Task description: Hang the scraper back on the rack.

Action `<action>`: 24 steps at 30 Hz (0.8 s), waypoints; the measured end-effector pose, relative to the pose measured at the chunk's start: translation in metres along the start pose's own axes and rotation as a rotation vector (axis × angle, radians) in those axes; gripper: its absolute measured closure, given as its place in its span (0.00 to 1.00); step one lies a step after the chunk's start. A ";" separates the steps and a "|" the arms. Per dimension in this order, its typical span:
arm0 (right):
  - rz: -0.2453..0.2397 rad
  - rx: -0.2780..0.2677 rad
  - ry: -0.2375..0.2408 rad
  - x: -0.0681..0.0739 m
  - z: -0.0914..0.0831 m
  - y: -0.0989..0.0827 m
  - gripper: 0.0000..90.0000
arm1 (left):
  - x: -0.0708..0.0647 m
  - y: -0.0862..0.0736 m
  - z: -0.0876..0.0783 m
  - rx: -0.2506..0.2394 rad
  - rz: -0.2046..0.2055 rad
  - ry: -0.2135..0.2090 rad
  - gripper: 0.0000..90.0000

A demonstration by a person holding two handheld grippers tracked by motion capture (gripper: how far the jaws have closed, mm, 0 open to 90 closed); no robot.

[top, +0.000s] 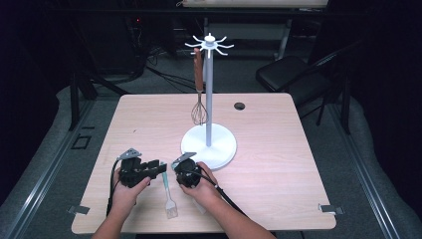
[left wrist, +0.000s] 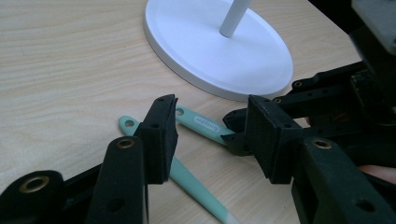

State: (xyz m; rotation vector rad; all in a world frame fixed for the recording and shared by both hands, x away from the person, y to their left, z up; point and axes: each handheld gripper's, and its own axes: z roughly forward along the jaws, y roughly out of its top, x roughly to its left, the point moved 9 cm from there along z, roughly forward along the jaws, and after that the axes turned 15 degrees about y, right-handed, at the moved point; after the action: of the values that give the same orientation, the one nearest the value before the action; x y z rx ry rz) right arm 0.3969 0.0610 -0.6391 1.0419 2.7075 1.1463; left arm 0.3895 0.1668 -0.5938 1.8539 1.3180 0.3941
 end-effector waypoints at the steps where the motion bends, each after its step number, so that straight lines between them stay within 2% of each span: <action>1: -0.005 -0.007 0.000 0.000 -0.002 0.000 0.83 | -0.001 0.000 0.001 0.002 -0.007 -0.005 0.59; 3: -0.009 -0.032 0.004 0.001 -0.006 0.000 0.83 | -0.001 -0.001 0.002 0.005 -0.015 -0.012 0.59; 4: -0.013 -0.026 0.013 0.002 -0.010 0.000 0.83 | -0.002 -0.002 0.003 0.010 -0.020 -0.016 0.59; 5: -0.016 -0.048 0.022 0.003 -0.012 0.000 0.83 | -0.002 -0.002 0.003 0.011 -0.024 -0.018 0.59; 6: -0.020 -0.044 0.025 0.003 -0.015 -0.001 0.83 | -0.002 -0.002 0.004 0.011 -0.027 -0.021 0.59; 10: -0.039 -0.100 0.044 0.009 -0.026 -0.002 0.83 | -0.005 -0.003 0.008 0.024 -0.048 -0.046 0.59; 13: -0.066 -0.140 0.052 0.013 -0.033 -0.004 0.83 | -0.012 -0.006 0.013 0.042 -0.043 -0.062 0.58; 15: -0.088 -0.146 0.050 0.015 -0.037 -0.005 0.83 | -0.017 -0.006 0.017 0.052 -0.053 -0.089 0.57; 19: -0.099 -0.167 0.064 0.020 -0.041 -0.005 0.83 | -0.025 -0.007 0.023 0.067 -0.055 -0.107 0.57; 24: -0.103 -0.166 0.071 0.022 -0.042 -0.008 0.84 | -0.027 -0.006 0.025 0.074 -0.092 -0.145 0.59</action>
State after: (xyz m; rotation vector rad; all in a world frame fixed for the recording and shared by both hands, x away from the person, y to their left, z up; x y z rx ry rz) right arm 0.3643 0.0434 -0.6081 0.8446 2.6266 1.3855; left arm 0.3914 0.1328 -0.6090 1.8379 1.3277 0.1617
